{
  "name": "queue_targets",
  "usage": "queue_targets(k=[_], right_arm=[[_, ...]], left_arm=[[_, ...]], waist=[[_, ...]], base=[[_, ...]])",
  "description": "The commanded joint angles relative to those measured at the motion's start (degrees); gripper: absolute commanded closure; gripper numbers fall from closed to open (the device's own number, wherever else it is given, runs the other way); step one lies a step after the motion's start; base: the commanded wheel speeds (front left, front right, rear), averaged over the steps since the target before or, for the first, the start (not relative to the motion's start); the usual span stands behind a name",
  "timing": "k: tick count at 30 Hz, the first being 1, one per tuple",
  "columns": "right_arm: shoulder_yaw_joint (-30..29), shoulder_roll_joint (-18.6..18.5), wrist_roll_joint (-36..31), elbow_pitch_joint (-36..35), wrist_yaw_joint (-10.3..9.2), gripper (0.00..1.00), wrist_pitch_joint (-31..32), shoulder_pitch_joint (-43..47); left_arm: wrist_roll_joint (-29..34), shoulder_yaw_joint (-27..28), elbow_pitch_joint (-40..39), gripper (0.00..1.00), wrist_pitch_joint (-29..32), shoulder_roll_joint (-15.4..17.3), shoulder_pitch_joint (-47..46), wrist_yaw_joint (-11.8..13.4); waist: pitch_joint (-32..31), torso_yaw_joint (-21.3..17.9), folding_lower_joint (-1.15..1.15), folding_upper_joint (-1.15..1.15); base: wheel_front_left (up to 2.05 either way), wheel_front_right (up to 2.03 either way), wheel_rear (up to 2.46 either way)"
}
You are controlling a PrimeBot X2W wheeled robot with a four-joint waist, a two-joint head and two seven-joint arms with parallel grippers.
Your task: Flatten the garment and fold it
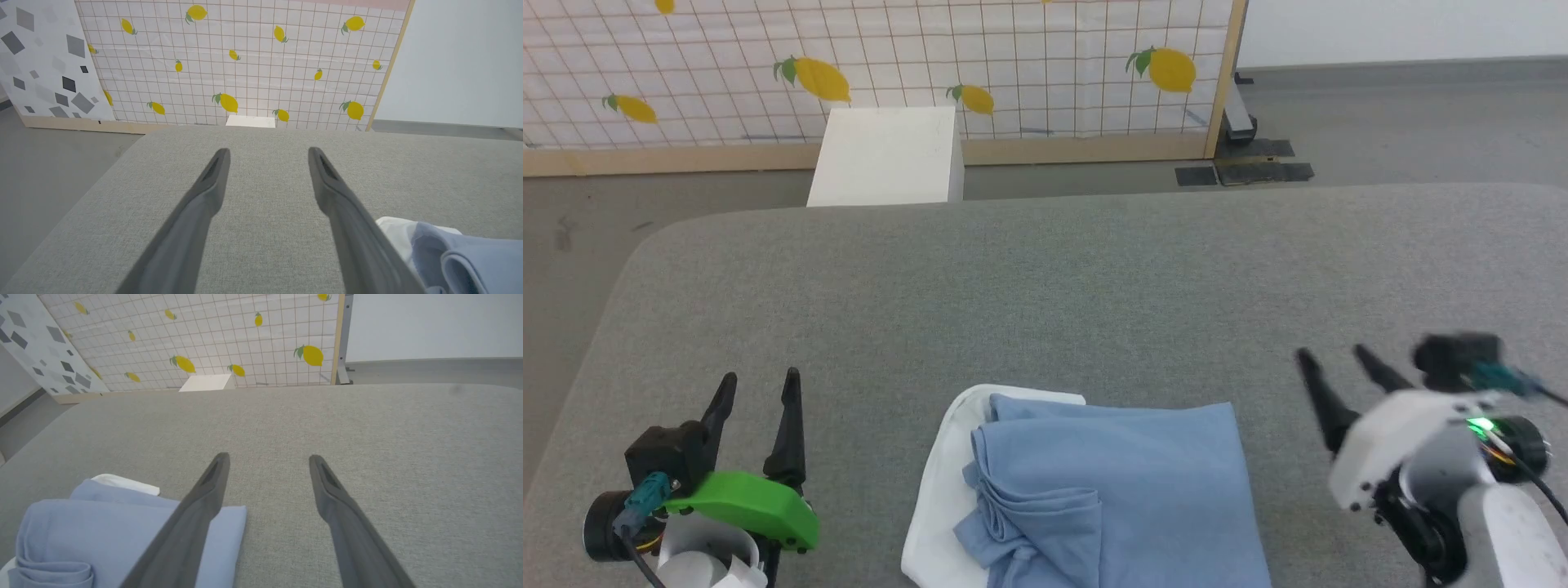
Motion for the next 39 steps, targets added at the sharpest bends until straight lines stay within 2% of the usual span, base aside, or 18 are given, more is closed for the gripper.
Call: queue_targets(k=[1,6,9,11,19,27,28,29,30,39], right_arm=[[1.5,-0.2,1.3,0.1,-0.08,0.0,6.1,-1.9],[7.3,-2.5,2.2,0.4,-0.08,0.0,28.6,-4.6],[9.1,-3.3,1.1,0.2,-0.08,0.0,37.3,-5.0],[9.8,-3.0,0.6,0.3,-0.08,0.0,40.2,-4.9],[13.0,-0.5,-1.8,3.6,-0.08,0.0,41.0,-3.8],[14.7,-0.2,-2.5,9.1,-0.08,0.0,41.0,-3.0],[14.4,-0.2,-2.4,9.7,-0.08,0.03,41.3,-2.9],[14.2,-0.2,-2.3,10.0,-0.08,0.65,41.4,-2.9],[14.0,-0.2,-2.2,10.1,-0.08,1.0,41.3,-3.0],[14.2,-2.1,-0.2,7.0,-0.08,1.0,38.1,-5.9]], left_arm=[[-0.3,0.2,-0.4,0.0,0.0,0.4,0.4,0.2],[-0.9,0.5,-0.9,0.0,0.0,0.7,-0.5,-0.2],[-1.3,0.7,-0.9,0.0,-0.1,0.8,-1.2,-0.5],[-1.5,0.7,-0.9,0.0,-0.2,0.9,-1.6,-0.7],[-1.9,0.8,0.0,0.0,-0.5,1.2,-3.4,-1.9],[-1.7,0.1,1.4,0.0,-0.8,0.7,-4.7,-2.7],[-1.7,0.0,1.6,0.0,-0.9,0.6,-4.8,-2.7],[-1.6,0.0,1.7,0.0,-0.9,0.6,-4.8,-2.7],[-1.6,-0.1,1.8,0.0,-0.9,0.5,-4.8,-2.8],[-1.3,-0.7,2.9,0.0,-1.1,0.1,-4.2,-2.9]], waist=[[0.9,0.4,0.0,0.2],[3.1,1.8,0.0,0.2],[4.9,2.9,0.0,0.2],[6.0,3.6,0.0,0.2],[9.1,5.4,0.0,0.2],[9.3,6.1,0.0,0.2],[9.2,6.1,0.0,0.2],[9.1,6.1,0.0,0.2],[9.0,6.1,0.0,0.2],[5.8,5.7,0.0,0.2]], base=[[0.0,0.0,0.0],[0.0,0.0,0.0],[0.0,0.0,0.0],[0.0,0.0,0.0],[0.0,0.0,0.0],[0.0,0.0,0.0],[0.0,0.0,0.0],[0.0,0.0,0.0],[0.0,0.0,0.0],[0.0,0.0,0.0]])
